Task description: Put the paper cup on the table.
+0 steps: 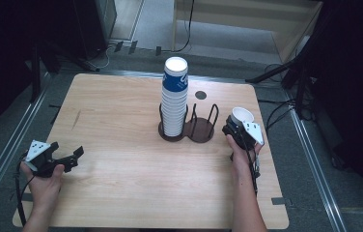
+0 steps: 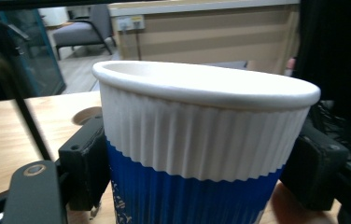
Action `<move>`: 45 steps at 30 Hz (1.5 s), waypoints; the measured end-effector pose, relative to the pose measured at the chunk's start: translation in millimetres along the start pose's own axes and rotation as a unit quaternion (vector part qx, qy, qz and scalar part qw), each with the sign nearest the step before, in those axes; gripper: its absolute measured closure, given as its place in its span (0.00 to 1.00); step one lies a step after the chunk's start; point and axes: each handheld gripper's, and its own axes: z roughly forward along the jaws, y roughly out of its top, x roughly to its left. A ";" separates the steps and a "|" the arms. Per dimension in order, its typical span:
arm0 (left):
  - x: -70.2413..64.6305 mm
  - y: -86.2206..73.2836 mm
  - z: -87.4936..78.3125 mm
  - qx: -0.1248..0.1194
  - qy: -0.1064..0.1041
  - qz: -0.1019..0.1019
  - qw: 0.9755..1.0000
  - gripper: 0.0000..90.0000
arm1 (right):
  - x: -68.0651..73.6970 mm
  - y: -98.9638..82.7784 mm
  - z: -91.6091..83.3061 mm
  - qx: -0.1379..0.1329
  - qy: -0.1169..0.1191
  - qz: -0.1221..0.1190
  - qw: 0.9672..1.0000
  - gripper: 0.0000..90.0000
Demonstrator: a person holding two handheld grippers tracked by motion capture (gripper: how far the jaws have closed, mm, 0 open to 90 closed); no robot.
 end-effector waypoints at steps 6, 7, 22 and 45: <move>-0.3 0.0 0.1 0.000 0.000 0.001 1.000 0.01 | 1.9 -7.7 6.3 0.005 -0.010 -0.011 1.000 0.22; -0.4 0.0 0.0 0.000 0.000 0.002 1.000 0.01 | 1.9 -7.7 6.3 0.005 -0.010 -0.011 1.000 0.22; -0.1 0.1 0.5 0.002 0.000 0.000 1.000 0.01 | -2.7 -11.3 8.9 0.034 -0.024 -0.009 0.999 0.19; 0.7 0.3 0.5 0.003 0.001 -0.003 1.000 0.01 | -1.2 1.6 -11.1 0.056 0.028 -0.036 0.997 0.00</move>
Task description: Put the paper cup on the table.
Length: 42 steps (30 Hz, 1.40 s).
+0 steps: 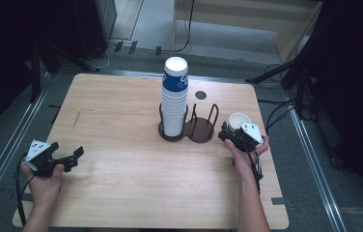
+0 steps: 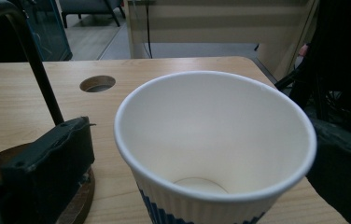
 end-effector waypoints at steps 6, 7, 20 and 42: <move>0.1 0.0 0.1 0.000 0.000 0.000 1.000 0.01 | -1.5 2.9 -13.5 -0.005 0.009 -0.003 1.000 0.00; 0.1 0.0 0.1 0.000 0.000 0.000 1.000 0.01 | -1.6 3.7 -18.4 -0.008 0.014 -0.003 1.000 0.00; -0.3 0.0 0.2 0.000 0.001 0.000 1.000 0.01 | -5.2 8.7 -51.0 -0.029 0.032 0.001 0.999 0.00; -1.1 -0.3 -0.6 -0.001 0.002 0.002 1.000 0.01 | -26.4 -8.1 -93.8 -0.034 0.023 0.009 0.999 0.00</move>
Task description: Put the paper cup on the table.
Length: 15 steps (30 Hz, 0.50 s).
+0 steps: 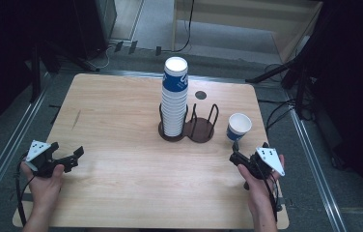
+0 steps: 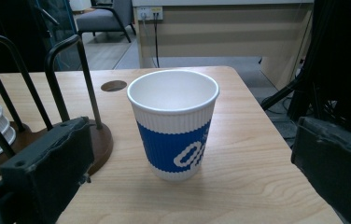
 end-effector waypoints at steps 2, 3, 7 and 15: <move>0.0 0.0 -0.1 0.000 0.000 0.000 1.000 0.01 | -0.7 -0.5 -1.9 0.000 0.000 0.000 1.000 0.00; 0.1 0.0 0.0 0.000 0.000 -0.001 1.000 0.01 | -2.6 -1.2 -5.5 0.000 0.000 -0.003 1.000 0.00; -0.2 -0.1 0.1 -0.001 0.000 -0.002 1.000 0.01 | -6.4 -2.6 -11.1 -0.001 -0.004 -0.004 1.000 0.00; -0.5 -0.1 -0.1 -0.001 0.000 -0.001 1.000 0.01 | -20.1 -11.3 -23.3 0.005 -0.016 -0.002 1.000 0.00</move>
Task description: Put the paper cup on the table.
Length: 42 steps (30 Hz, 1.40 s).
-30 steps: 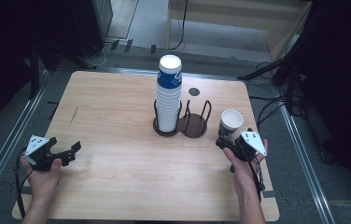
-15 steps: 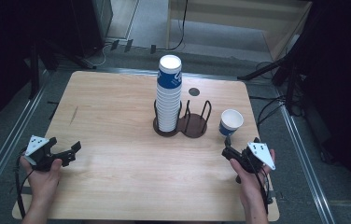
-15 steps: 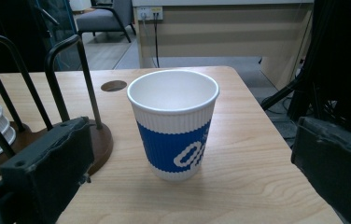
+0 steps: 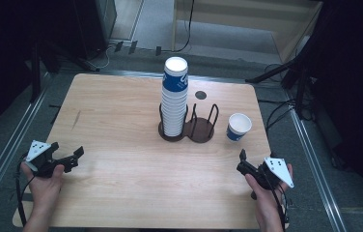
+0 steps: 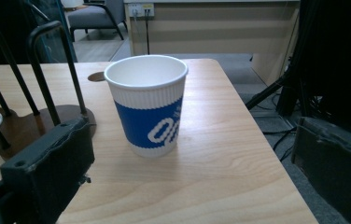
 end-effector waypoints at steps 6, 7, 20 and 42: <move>-0.1 -0.1 0.0 0.000 0.000 0.001 1.000 0.01 | -8.0 -4.4 -5.5 0.003 -0.007 0.000 1.000 0.00; -0.2 -0.1 0.0 0.000 0.001 0.001 1.000 0.01 | -9.7 -5.4 -6.5 0.004 -0.009 -0.002 1.000 0.00; -0.7 -0.3 0.0 0.000 0.001 0.002 1.000 0.01 | -27.9 -27.5 -21.5 0.027 -0.027 -0.009 0.999 0.00; -0.6 -0.6 -0.6 -0.003 0.001 0.002 1.000 0.01 | -43.0 -36.0 -44.2 0.031 -0.033 -0.007 0.999 0.00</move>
